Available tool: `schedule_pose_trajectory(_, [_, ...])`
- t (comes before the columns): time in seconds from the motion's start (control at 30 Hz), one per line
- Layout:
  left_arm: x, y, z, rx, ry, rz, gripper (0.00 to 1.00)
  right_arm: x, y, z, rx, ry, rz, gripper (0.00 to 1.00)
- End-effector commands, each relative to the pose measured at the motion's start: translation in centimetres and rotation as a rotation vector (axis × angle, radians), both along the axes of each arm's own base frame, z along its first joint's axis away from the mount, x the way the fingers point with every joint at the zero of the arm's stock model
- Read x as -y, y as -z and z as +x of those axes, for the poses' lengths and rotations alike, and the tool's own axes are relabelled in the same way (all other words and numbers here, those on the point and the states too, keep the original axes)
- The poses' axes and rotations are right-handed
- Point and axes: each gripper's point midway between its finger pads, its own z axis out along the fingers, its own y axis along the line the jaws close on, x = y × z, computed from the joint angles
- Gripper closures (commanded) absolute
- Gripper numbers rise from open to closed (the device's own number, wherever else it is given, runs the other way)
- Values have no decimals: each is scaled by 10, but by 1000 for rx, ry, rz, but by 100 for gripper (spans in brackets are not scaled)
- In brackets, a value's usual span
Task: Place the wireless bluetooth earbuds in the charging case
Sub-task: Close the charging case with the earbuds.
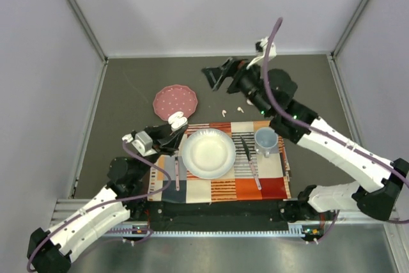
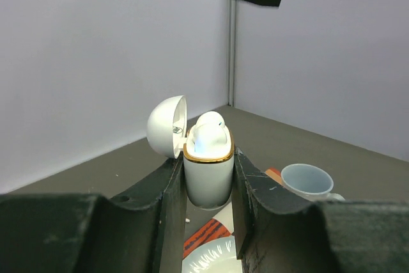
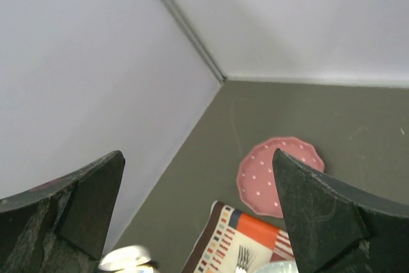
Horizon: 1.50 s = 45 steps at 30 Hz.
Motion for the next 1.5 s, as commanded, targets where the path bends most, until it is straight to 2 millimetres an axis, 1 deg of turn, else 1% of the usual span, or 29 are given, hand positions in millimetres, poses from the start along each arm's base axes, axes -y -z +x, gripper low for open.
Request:
schedule_pose_trajectory(0.0, [10, -38, -8, 38, 74, -15, 100, 35, 43, 40, -341, 8, 139, 1])
schedule_pose_trajectory(0.03, [12, -43, -9, 42, 81, -17, 100, 34, 50, 37, -432, -30, 204, 1])
schedule_pose_trajectory(0.1, [18, -41, -9, 29, 112, -14, 100, 48, 61, 43, -475, 10, 229, 1])
schedule_pose_trajectory(0.13, [19, -44, -10, 28, 124, -17, 100, 55, 70, 36, -475, 13, 217, 1])
schedule_pose_trajectory(0.2, [23, -46, -14, 26, 151, -14, 100, 62, 78, 28, -474, 17, 211, 1])
schedule_pose_trajectory(0.23, [25, -52, -18, 39, 178, -5, 100, 69, 81, 20, -467, 24, 218, 1])
schedule_pose_trajectory(0.3, [29, -56, -20, 47, 197, 7, 100, 77, 81, 14, -459, 33, 243, 1])
schedule_pose_trajectory(0.33, [31, -64, -24, 67, 223, 9, 100, 79, 90, 10, -472, 32, 247, 1])
schedule_pose_trajectory(0.37, [35, -62, -22, 53, 235, 26, 100, 86, 73, 1, -424, 21, 293, 1])
schedule_pose_trajectory(0.4, [38, -63, -23, 55, 251, 37, 100, 91, 72, 0, -417, 30, 321, 1])
schedule_pose_trajectory(0.43, [40, -68, -24, 63, 265, 41, 100, 94, 90, -2, -448, 44, 345, 1])
schedule_pose_trajectory(0.47, [43, -68, -23, 59, 281, 48, 100, 99, 62, -10, -349, 4, 429, 1])
schedule_pose_trajectory(0.5, [45, -69, -22, 61, 291, 53, 100, 102, 61, -14, -318, -6, 448, 1])
schedule_pose_trajectory(0.53, [46, -78, -22, 74, 298, 51, 100, 107, 80, -14, -334, 17, 460, 1])
schedule_pose_trajectory(0.6, [54, -76, -19, 56, 346, 95, 100, 120, 90, -20, -349, 56, 483, 1])
schedule_pose_trajectory(0.63, [55, -83, -19, 70, 360, 100, 100, 125, 97, -19, -356, 89, 463, 1])
schedule_pose_trajectory(0.67, [58, -80, -14, 54, 367, 112, 100, 127, 103, -20, -367, 104, 431, 1])
schedule_pose_trajectory(0.7, [59, -81, -16, 65, 384, 117, 100, 130, 112, -22, -384, 119, 391, 1])
schedule_pose_trajectory(0.8, [64, -75, -11, 55, 396, 123, 100, 128, 111, -25, -353, 102, 326, 1])
schedule_pose_trajectory(0.9, [67, -68, -8, 44, 415, 106, 100, 128, 106, -22, -326, 110, 279, 1])
schedule_pose_trajectory(0.93, [69, -67, -13, 60, 441, 108, 100, 126, 114, -21, -336, 107, 225, 1])
schedule_pose_trajectory(1.03, [70, -59, -22, 36, 500, 61, 100, 121, 118, -17, -338, 96, 173, 1])
schedule_pose_trajectory(1.1, [70, -53, -23, 26, 512, 43, 100, 115, 122, -16, -355, 78, 156, 1])
schedule_pose_trajectory(1.13, [70, -47, -23, 8, 514, 43, 100, 112, 121, -16, -359, 65, 155, 1])
schedule_pose_trajectory(1.2, [70, -43, -26, 0, 529, 49, 100, 107, 123, -12, -365, 59, 146, 1])
schedule_pose_trajectory(1.27, [75, -38, -32, -11, 577, 71, 100, 102, 120, -11, -360, 39, 149, 1])
schedule_pose_trajectory(1.3, [76, -37, -34, -15, 593, 77, 100, 98, 114, -7, -343, 24, 164, 1])
schedule_pose_trajectory(1.37, [80, -30, -38, -23, 638, 99, 100, 85, 109, -11, -342, -46, 176, 1])
schedule_pose_trajectory(1.47, [82, -19, -42, -12, 660, 115, 100, 67, 113, -8, -385, -103, 146, 1])
